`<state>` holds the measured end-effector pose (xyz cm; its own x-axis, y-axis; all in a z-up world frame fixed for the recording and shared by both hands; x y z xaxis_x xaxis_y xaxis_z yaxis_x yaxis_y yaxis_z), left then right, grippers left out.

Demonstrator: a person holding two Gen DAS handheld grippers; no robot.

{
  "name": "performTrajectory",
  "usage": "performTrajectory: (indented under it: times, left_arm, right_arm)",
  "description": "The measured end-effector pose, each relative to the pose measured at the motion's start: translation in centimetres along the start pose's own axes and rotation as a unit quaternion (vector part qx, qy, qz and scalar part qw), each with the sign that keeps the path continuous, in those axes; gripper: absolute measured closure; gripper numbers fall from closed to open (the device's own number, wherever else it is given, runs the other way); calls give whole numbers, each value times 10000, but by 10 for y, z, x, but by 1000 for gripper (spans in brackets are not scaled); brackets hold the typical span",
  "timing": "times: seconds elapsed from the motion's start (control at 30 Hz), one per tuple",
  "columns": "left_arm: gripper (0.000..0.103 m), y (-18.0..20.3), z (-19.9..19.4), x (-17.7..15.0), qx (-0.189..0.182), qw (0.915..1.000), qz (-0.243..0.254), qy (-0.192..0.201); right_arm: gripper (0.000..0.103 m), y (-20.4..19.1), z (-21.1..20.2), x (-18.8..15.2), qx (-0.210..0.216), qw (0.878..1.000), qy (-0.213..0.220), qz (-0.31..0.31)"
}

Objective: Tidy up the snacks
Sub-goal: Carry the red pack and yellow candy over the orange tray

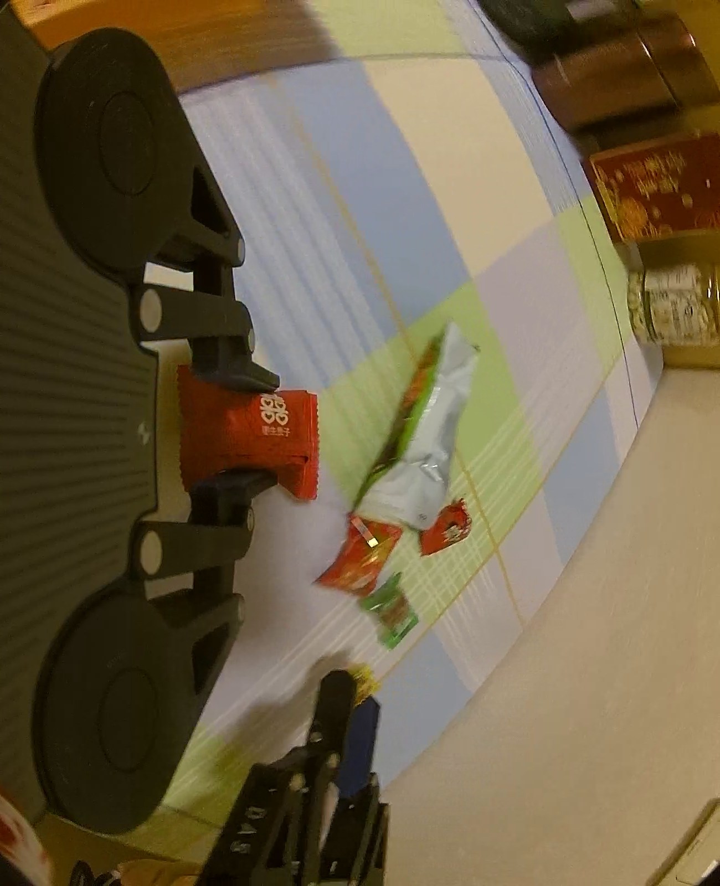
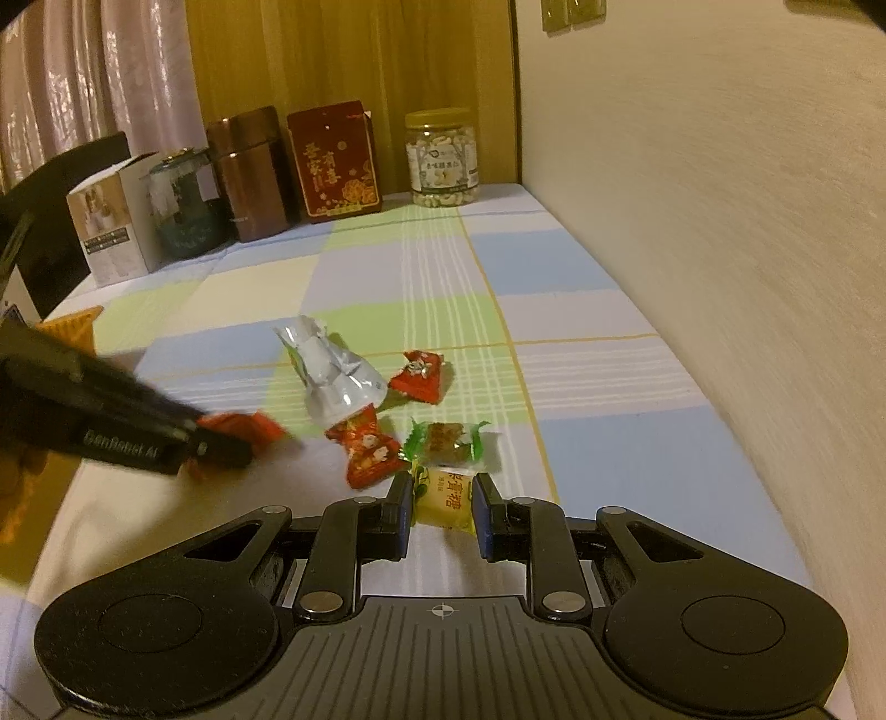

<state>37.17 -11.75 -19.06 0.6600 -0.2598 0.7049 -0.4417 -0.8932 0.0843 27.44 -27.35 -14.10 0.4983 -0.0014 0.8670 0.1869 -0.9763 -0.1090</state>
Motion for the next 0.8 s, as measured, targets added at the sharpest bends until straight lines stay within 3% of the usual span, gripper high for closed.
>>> performTrajectory:
  times: [0.4,0.8]
  left_arm:
    - [77,12,-103,-24,433,9959,-642,474]
    - [77,5,-199,-41,736,9894,-876,890]
  right_arm:
    - [80,-36,-55,24,138,9998,66,-93]
    - [80,-97,-110,31,229,9997,66,9]
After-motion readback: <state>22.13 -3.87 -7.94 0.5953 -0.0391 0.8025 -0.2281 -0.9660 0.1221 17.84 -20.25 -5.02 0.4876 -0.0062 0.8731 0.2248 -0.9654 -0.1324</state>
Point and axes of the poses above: each gripper's, at about its wrist camera, not at the fingertips, and z roughly the way its jaws point, y to its right, x to its top, the point moved 6 cm from there along z, roughly the way its jaws point, and after that the axes turned 11 degrees about y, right-handed, at the moved point
